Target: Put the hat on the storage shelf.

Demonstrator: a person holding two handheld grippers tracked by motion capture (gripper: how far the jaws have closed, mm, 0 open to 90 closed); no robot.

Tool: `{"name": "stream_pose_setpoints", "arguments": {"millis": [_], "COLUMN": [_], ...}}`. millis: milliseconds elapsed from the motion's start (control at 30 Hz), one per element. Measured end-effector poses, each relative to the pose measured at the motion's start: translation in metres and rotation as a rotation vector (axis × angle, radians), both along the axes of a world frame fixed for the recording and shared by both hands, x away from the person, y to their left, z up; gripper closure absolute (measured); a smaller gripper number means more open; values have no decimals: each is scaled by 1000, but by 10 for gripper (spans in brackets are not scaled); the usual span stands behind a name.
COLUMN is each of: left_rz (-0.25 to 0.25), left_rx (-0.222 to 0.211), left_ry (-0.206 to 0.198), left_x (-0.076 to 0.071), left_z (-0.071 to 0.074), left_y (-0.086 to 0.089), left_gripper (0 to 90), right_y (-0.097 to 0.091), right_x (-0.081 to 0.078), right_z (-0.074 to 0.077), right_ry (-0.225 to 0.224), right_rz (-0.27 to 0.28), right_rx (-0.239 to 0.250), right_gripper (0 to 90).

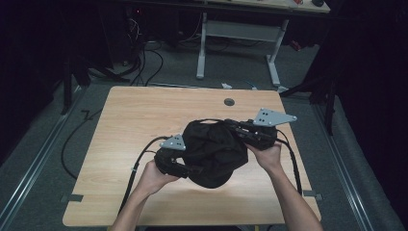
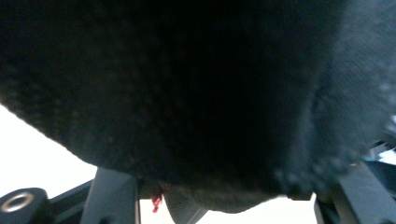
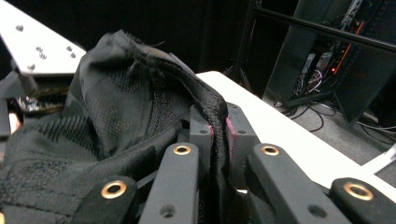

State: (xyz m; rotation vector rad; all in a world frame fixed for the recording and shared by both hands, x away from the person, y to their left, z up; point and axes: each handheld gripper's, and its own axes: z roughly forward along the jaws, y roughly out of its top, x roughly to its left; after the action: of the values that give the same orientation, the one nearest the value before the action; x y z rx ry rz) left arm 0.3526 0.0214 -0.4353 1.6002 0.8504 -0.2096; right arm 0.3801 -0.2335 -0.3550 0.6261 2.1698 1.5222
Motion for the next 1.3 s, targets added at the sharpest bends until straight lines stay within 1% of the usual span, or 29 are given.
{"name": "stream_pose_setpoints", "arguments": {"millis": [33,133,167,267,300,367,400,533,567,600,700,733,767,800,833,867,900,933,967,1000,1067,1100,1133,1167,1233,1267,1300], "left_rz": [-15,-25,-35,-48,-48,-48,-47,-51,-52,-51,-45,-41,-41,-38,-35,-24,-24,-18,-8,16,40,40,66,66,91,115,127], "left_rx": [15,22,35,35,40,42,44,41,39,39,38,38,38,38,39,30,30,23,17,9,-3,-3,-6,-6,-3,0,-2], "left_ry": [-1,8,8,15,8,8,-11,-26,-32,-35,-39,-41,-41,-43,-45,-43,-43,-42,-43,-47,-47,-47,-48,-48,-51,-55,-53], "left_x": [-1,-3,-4,-5,-6,-7,-9,-12,-13,-14,-16,-17,-17,-17,-18,-18,-18,-18,-17,-15,-14,-14,-13,-13,-12,-11,-10], "left_z": [-1,-1,-2,-1,0,0,1,2,3,4,5,6,6,7,7,9,9,10,11,13,15,15,16,16,16,16,16], "left_y": [-1,-2,-3,-3,-3,-3,-3,-3,-2,-2,-2,-1,-1,-1,0,2,2,4,6,10,15,15,19,19,22,25,26], "left_gripper": [492,553,568,595,605,624,633,662,668,668,679,680,682,682,683,685,685,685,686,687,687,686,686,686,685,685,684], "right_y": [1,3,4,5,5,5,5,5,5,5,3,2,2,1,0,-3,-4,-4,-6,-11,-14,-16,-17,-17,-20,-21,-22], "right_x": [1,2,2,3,4,4,5,6,6,6,8,8,8,8,8,8,8,8,8,8,8,8,8,8,8,8,8], "right_z": [1,1,1,1,1,1,0,-1,-1,-1,-1,-1,-1,-1,0,0,1,1,1,1,1,1,1,1,-1,-4,-7], "right_ry": [1,-3,-3,0,-1,1,3,4,8,8,20,26,26,29,36,40,44,44,49,60,69,74,77,77,88,103,104], "right_rz": [-2,-1,-2,-4,-5,-5,-6,-9,-12,-12,-26,-36,-36,-41,-47,-61,-69,-69,-71,-73,-84,-91,-95,-95,-119,-148,-161], "right_rx": [1,-2,2,-5,-7,-4,-7,-11,-17,-17,-16,-18,-18,-18,-18,-9,0,0,11,30,27,22,22,22,14,3,2], "right_gripper": [842,841,840,838,836,833,822,803,775,775,710,663,663,634,605,547,517,517,496,470,458,455,456,456,461,468,469]}}
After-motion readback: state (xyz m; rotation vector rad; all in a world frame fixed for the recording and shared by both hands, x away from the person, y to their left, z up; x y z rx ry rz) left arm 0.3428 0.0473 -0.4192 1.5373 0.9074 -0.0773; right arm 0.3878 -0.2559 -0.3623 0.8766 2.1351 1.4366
